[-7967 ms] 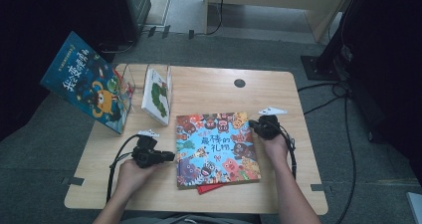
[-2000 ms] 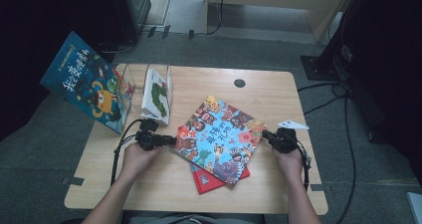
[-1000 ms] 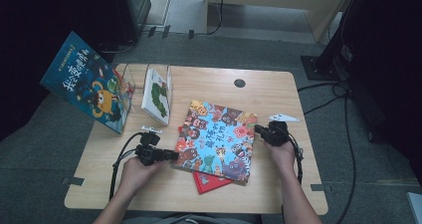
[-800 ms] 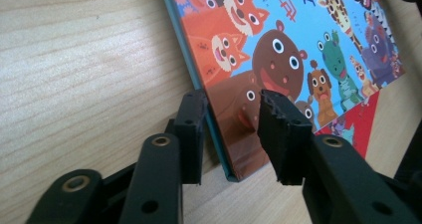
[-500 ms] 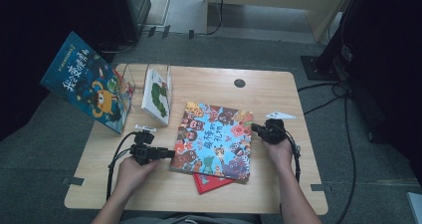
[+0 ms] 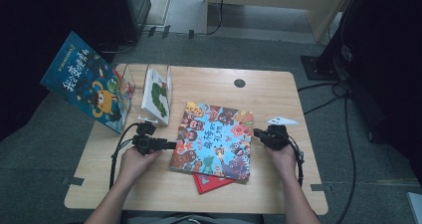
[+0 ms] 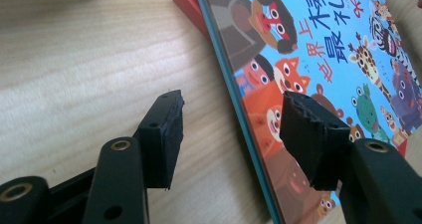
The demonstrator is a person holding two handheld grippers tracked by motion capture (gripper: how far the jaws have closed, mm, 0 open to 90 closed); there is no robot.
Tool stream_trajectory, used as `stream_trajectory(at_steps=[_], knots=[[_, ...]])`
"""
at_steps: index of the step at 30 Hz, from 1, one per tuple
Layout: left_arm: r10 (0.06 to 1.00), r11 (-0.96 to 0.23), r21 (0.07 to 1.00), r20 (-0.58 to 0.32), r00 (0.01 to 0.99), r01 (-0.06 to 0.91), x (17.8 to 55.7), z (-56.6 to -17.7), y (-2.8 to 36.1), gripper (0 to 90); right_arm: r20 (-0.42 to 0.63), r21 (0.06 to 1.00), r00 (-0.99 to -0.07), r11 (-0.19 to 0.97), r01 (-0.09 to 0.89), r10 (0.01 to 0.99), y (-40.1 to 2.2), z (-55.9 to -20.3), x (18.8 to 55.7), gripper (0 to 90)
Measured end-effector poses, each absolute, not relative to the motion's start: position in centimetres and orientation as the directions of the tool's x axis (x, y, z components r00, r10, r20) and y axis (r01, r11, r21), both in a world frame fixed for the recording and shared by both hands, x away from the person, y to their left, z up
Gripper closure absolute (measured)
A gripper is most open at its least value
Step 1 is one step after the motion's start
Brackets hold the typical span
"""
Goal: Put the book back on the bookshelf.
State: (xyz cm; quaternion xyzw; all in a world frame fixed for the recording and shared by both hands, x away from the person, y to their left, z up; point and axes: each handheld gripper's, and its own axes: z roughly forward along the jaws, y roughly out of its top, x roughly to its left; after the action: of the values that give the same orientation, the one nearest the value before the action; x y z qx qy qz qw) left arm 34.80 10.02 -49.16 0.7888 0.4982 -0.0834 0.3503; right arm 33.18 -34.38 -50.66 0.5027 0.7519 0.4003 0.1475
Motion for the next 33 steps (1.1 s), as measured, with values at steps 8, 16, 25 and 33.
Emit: stream_trajectory(at_steps=[8, 16, 25, 33], knots=[[0.734, -0.247, 0.489, -0.469, 0.491, 0.837, 36.2, -49.2, 9.7, 36.8, 0.176, 0.750, -0.463, 0.186, 0.634, 0.869, -34.1, -50.6, 32.0, 90.0], [0.718, -0.251, 0.475, -0.493, 0.491, 0.844, 37.3, -49.5, 9.4, 32.2, 0.181, 0.742, -0.464, 0.189, 0.643, 0.867, -33.9, -50.7, 31.3, 90.0], [0.706, -0.249, 0.453, -0.520, 0.480, 0.856, 37.8, -49.8, 8.9, 34.3, 0.181, 0.735, -0.476, 0.203, 0.647, 0.861, -33.7, -50.9, 30.7, 90.0], [0.703, -0.263, 0.445, -0.519, 0.486, 0.856, 37.7, -49.9, 8.5, 36.2, 0.181, 0.727, -0.494, 0.222, 0.649, 0.851, -33.3, -51.0, 30.7, 90.0]])
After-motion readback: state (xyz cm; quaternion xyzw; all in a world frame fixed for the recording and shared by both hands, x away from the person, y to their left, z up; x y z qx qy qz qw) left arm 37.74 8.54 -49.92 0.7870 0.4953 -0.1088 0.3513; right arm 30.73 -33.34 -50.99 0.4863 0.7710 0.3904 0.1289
